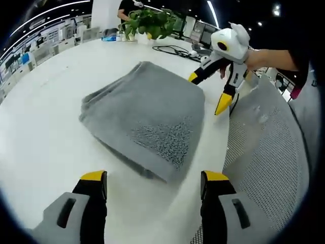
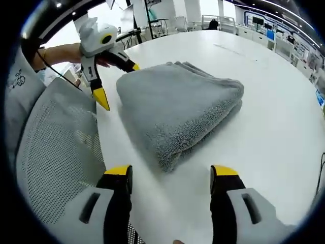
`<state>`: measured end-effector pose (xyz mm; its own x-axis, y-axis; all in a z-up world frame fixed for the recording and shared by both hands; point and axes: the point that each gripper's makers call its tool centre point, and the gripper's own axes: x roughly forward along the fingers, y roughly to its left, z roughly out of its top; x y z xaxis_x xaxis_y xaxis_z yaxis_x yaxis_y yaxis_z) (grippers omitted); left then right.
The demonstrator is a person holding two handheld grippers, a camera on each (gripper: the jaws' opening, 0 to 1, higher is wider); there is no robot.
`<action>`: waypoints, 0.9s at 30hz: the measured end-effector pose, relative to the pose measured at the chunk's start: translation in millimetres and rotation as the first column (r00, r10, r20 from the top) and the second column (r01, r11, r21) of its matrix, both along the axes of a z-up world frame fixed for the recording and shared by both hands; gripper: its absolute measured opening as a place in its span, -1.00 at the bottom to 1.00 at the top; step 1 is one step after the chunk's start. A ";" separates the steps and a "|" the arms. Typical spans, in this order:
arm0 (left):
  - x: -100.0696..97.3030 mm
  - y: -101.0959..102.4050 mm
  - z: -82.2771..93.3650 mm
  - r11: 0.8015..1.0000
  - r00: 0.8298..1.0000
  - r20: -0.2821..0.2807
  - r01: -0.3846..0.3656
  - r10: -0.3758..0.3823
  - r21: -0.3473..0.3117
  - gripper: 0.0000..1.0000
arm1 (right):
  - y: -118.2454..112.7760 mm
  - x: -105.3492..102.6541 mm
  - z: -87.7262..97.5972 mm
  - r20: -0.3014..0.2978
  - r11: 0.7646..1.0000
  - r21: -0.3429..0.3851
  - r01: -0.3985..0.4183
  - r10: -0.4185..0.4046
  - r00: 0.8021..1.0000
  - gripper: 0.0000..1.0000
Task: Fold the towel on the table until its edges align and the towel forms a compact rectangular stack.
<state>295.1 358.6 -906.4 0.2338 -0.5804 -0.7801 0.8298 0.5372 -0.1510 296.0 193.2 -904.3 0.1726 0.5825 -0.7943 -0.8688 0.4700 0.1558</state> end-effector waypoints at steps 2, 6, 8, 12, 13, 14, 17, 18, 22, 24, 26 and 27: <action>-0.1 -2.4 0.2 1.000 1.000 -0.002 0.002 -0.002 -0.009 0.43 | 1.7 0.7 0.1 -0.002 1.000 0.005 -0.001 0.001 1.000 0.17; 2.0 -6.9 0.3 1.000 1.000 0.007 -0.001 0.001 -0.022 0.34 | 7.1 3.0 1.1 0.005 1.000 0.010 -0.011 0.011 1.000 0.07; 3.0 -8.4 -1.2 1.000 1.000 0.003 -0.006 0.006 -0.023 0.32 | 6.9 5.0 -1.6 0.031 0.998 -0.028 -0.052 0.053 0.998 0.01; 6.8 -7.5 -2.6 1.000 0.999 0.032 -0.009 0.009 -0.002 0.17 | 14.4 5.9 -1.5 0.054 0.996 -0.036 -0.078 0.080 0.995 -0.06; 8.2 -7.4 -2.0 1.000 0.999 0.042 -0.012 0.012 -0.002 0.10 | 16.5 6.4 -1.5 0.057 0.996 -0.034 -0.086 0.088 0.995 -0.09; 10.0 -7.6 -1.3 1.000 0.999 0.047 -0.020 0.021 -0.005 0.04 | 17.6 6.6 -1.7 0.058 0.995 -0.036 -0.090 0.092 0.994 -0.12; 14.5 -7.6 0.9 0.999 0.997 0.060 -0.044 0.045 -0.020 -0.09 | 17.8 10.2 -4.2 0.074 0.993 -0.061 -0.101 0.106 0.992 -0.18; 15.6 -6.9 0.6 0.999 0.997 0.059 -0.049 0.050 -0.021 -0.10 | 17.2 11.9 -4.7 0.075 0.993 -0.064 -0.102 0.107 0.991 -0.21; 16.4 -8.5 2.1 0.999 0.997 0.062 -0.033 0.036 -0.035 -0.34 | 16.9 16.2 -3.0 0.069 0.993 -0.052 -0.105 0.108 0.992 -0.25; 18.3 -9.1 2.8 0.999 0.997 0.065 -0.030 0.032 -0.040 -0.37 | 17.0 21.4 -2.2 0.073 0.993 -0.050 -0.104 0.107 0.992 -0.25; 22.1 -9.1 1.8 0.999 0.998 0.059 -0.031 0.033 -0.040 -0.36 | 17.2 26.7 -2.5 0.077 0.993 -0.052 -0.103 0.107 0.991 -0.25; 24.5 -9.4 1.6 0.999 0.998 0.058 -0.033 0.036 -0.043 -0.36 | 17.1 29.2 -2.8 0.077 0.994 -0.051 -0.101 0.104 0.992 -0.25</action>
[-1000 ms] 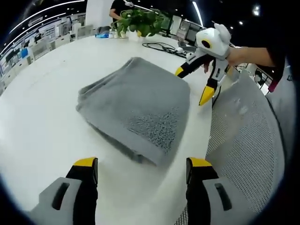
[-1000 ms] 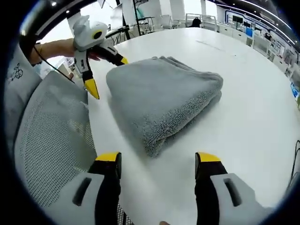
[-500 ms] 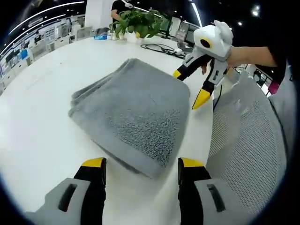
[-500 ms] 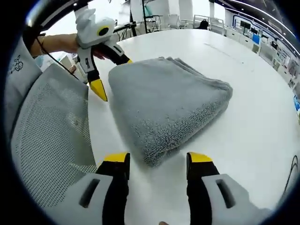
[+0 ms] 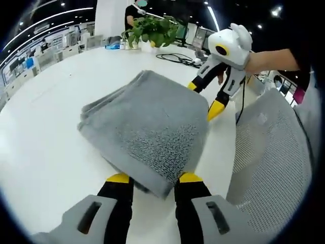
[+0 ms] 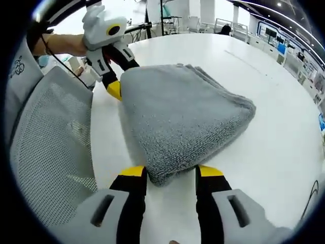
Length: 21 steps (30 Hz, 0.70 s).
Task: Fold the towel on the table until its edges align and the towel forms a compact rectangular stack.
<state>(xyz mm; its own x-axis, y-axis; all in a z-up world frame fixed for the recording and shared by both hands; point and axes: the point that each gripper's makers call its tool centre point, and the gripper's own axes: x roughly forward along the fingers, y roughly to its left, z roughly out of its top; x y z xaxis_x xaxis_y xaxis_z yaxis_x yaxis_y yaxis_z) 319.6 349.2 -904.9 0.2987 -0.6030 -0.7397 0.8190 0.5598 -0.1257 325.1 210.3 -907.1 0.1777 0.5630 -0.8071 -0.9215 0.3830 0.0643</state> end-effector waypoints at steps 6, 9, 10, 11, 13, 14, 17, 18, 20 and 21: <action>19.6 2.0 -3.5 1.000 1.000 0.008 0.005 -0.005 0.008 -0.36 | 1.9 15.1 0.1 -0.003 1.000 0.017 0.024 -0.024 1.000 -0.25; 30.1 4.2 -3.7 1.000 1.000 -0.002 -0.011 0.011 -0.003 -0.36 | 3.4 27.3 -0.5 -0.010 0.998 0.039 0.053 -0.053 0.999 -0.27; 33.5 4.7 -3.6 1.000 1.000 -0.002 -0.012 0.012 -0.006 -0.36 | 3.4 30.6 -0.5 -0.009 0.998 0.040 0.058 -0.058 0.998 -0.27; 39.3 5.5 -3.8 1.000 1.000 0.000 -0.015 0.015 -0.009 -0.36 | 3.8 33.8 -0.4 -0.008 0.997 0.042 0.062 -0.061 0.998 -0.27; 48.5 6.9 -4.1 1.000 1.000 0.001 -0.023 0.023 -0.011 -0.36 | 5.6 41.1 0.0 -0.006 0.996 0.047 0.071 -0.070 0.997 -0.27; 52.3 7.3 -3.9 1.000 1.000 0.003 -0.026 0.026 -0.013 -0.37 | 6.4 46.1 -0.3 -0.005 0.996 0.048 0.074 -0.074 0.997 -0.28; 68.2 10.2 -4.3 0.998 0.998 0.003 -0.060 0.060 -0.014 -0.37 | 8.6 56.6 -0.4 0.000 0.996 0.046 0.072 -0.072 0.997 -0.28; 72.0 11.2 -4.9 0.997 0.997 -0.002 -0.072 0.072 -0.015 -0.38 | 9.3 61.9 -0.6 0.005 0.997 0.043 0.068 -0.068 0.998 -0.28; 79.6 10.9 -5.3 0.996 0.997 -0.002 -0.082 0.082 -0.027 -0.40 | 9.4 68.8 -0.9 0.012 0.997 0.042 0.072 -0.072 0.997 -0.29; 83.9 10.2 -4.6 0.995 0.996 -0.003 -0.093 0.093 -0.034 -0.41 | 9.4 75.1 -0.9 0.018 0.996 0.041 0.077 -0.077 0.997 -0.29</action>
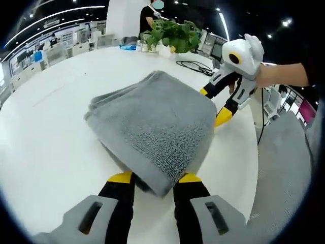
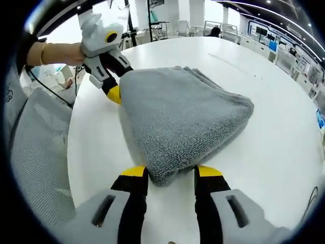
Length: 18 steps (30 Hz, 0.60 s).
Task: Fold the towel on the table until its edges align and the towel forms a compact rectangular stack.
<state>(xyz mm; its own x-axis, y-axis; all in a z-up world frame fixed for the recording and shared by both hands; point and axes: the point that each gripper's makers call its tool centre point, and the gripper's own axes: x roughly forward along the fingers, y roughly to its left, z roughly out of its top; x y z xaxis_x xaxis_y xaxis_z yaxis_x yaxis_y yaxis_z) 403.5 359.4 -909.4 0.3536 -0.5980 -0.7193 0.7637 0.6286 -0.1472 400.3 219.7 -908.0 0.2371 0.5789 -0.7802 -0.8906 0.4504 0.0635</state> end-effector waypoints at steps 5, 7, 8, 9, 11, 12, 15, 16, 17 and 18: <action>22.4 -1.7 -0.1 0.999 0.999 0.014 -0.032 0.033 -0.021 -0.45 | -0.6 24.4 3.0 0.051 0.999 -0.001 0.033 -0.033 0.998 -0.34; 30.7 -1.2 0.4 0.999 0.999 0.019 -0.045 0.046 -0.022 -0.46 | -1.2 32.7 3.5 0.060 0.998 0.008 0.065 -0.066 0.996 -0.36; 36.4 -1.1 0.9 0.998 0.998 0.025 -0.052 0.053 -0.019 -0.46 | -0.7 36.7 3.7 0.053 0.995 0.023 0.094 -0.095 0.994 -0.38; 40.3 -0.8 1.0 0.998 0.998 0.030 -0.056 0.057 -0.016 -0.47 | 0.0 39.0 3.7 0.049 0.994 0.032 0.109 -0.110 0.993 -0.39; 48.8 0.3 0.7 0.997 0.997 0.037 -0.071 0.071 -0.012 -0.48 | 1.0 44.2 2.0 0.051 0.993 0.034 0.117 -0.118 0.992 -0.39; 52.4 0.5 1.0 0.996 0.996 0.033 -0.084 0.084 -0.019 -0.48 | 1.9 47.3 0.8 0.047 0.991 0.036 0.126 -0.127 0.991 -0.39; 58.8 0.9 1.2 0.993 0.993 0.023 -0.113 0.114 -0.026 -0.48 | 3.1 53.7 -0.5 0.053 0.989 0.042 0.144 -0.146 0.988 -0.39; 61.0 0.6 1.4 0.993 0.993 0.026 -0.118 0.119 -0.027 -0.48 | 2.8 55.6 -0.8 0.054 0.988 0.043 0.150 -0.153 0.987 -0.39; 61.2 0.6 1.3 0.992 0.992 0.026 -0.121 0.121 -0.027 -0.48 | 2.7 57.0 -1.1 0.055 0.987 0.042 0.153 -0.156 0.986 -0.39; 60.5 0.3 1.1 0.992 0.992 0.025 -0.122 0.123 -0.027 -0.48 | 1.9 58.9 -0.9 0.058 0.986 0.040 0.160 -0.162 0.985 -0.39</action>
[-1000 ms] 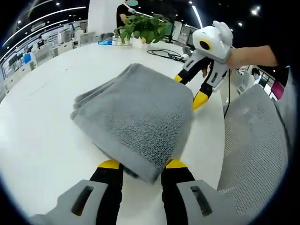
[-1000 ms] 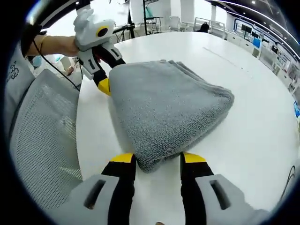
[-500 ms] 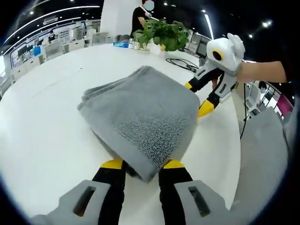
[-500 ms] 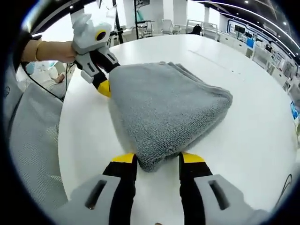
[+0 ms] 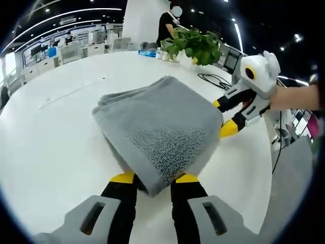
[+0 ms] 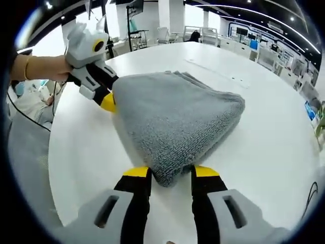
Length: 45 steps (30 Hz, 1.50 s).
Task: Fold the towel on the table until its edges align and the towel forms a compact rectangular stack.
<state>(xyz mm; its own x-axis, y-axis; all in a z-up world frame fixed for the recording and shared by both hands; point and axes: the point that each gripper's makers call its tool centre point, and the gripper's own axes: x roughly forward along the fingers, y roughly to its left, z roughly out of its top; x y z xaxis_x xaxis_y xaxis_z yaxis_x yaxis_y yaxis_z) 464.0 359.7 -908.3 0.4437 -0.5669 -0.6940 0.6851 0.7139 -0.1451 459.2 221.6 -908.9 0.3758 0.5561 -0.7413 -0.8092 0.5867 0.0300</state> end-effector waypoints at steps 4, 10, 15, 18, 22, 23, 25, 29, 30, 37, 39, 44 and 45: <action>-0.6 -0.4 -1.2 1.000 1.000 -0.005 -0.007 0.007 -0.001 -0.48 | -1.5 1.1 0.7 -0.002 1.000 0.004 0.011 -0.011 1.000 -0.39; -4.1 1.0 2.9 1.000 1.000 -0.001 -0.017 0.017 0.001 -0.41 | -3.7 -3.4 0.4 -0.021 0.998 0.041 0.050 -0.049 0.999 -0.40; -6.9 3.7 12.0 1.000 0.999 0.028 -0.030 0.030 -0.005 -0.24 | -10.0 -5.9 4.4 -0.010 0.994 0.050 0.096 -0.096 0.995 -0.25; -14.5 5.7 18.6 0.999 0.998 0.047 -0.040 0.041 -0.009 -0.09 | -9.7 -8.7 12.6 -0.011 0.985 0.101 0.137 -0.136 0.991 -0.19; -26.2 10.6 23.9 0.998 0.996 0.077 -0.054 0.055 -0.012 0.03 | -9.8 -17.1 19.0 -0.012 0.981 0.126 0.149 -0.148 0.989 -0.17; -31.1 11.9 26.8 0.998 0.995 0.081 -0.059 0.061 -0.026 0.05 | -10.1 -20.5 22.5 0.002 0.980 0.132 0.150 -0.152 0.988 -0.18; -40.0 14.4 31.5 0.995 0.994 0.074 -0.080 0.085 -0.063 0.05 | -11.4 -26.0 29.5 0.029 0.976 0.153 0.155 -0.162 0.986 -0.18; -53.8 23.9 37.6 0.993 0.991 0.090 -0.098 0.104 -0.068 0.09 | -16.3 -37.3 37.9 0.045 0.968 0.181 0.176 -0.187 0.981 -0.19; -56.7 27.1 39.7 0.992 0.989 0.095 -0.107 0.113 -0.072 0.11 | -17.5 -39.3 39.0 0.044 0.966 0.186 0.182 -0.193 0.980 -0.19; -69.8 32.6 63.1 0.964 0.967 0.122 -0.202 0.225 -0.176 0.15 | -27.1 -53.9 46.4 0.059 0.956 0.197 0.218 -0.233 0.971 -0.03; -74.8 31.5 66.8 0.959 0.962 0.138 -0.207 0.235 -0.191 0.20 | -28.5 -57.6 48.7 0.064 0.951 0.208 0.228 -0.246 0.967 0.02; -85.2 29.1 70.2 0.953 0.958 0.146 -0.213 0.247 -0.214 0.46 | -28.2 -71.8 60.3 0.074 0.940 0.237 0.247 -0.271 0.960 0.16; -88.4 28.9 70.7 0.950 0.955 0.146 -0.221 0.256 -0.221 0.53 | -27.6 -73.8 64.0 0.089 0.937 0.247 0.247 -0.276 0.957 0.21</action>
<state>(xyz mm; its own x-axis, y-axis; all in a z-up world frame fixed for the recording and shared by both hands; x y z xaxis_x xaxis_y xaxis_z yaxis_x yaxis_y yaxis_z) 375.5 388.6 -837.6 0.6851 -0.5491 -0.4786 0.5252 0.8277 -0.1978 385.4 194.0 -844.9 0.6096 0.5762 -0.5445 -0.6340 0.7667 0.1015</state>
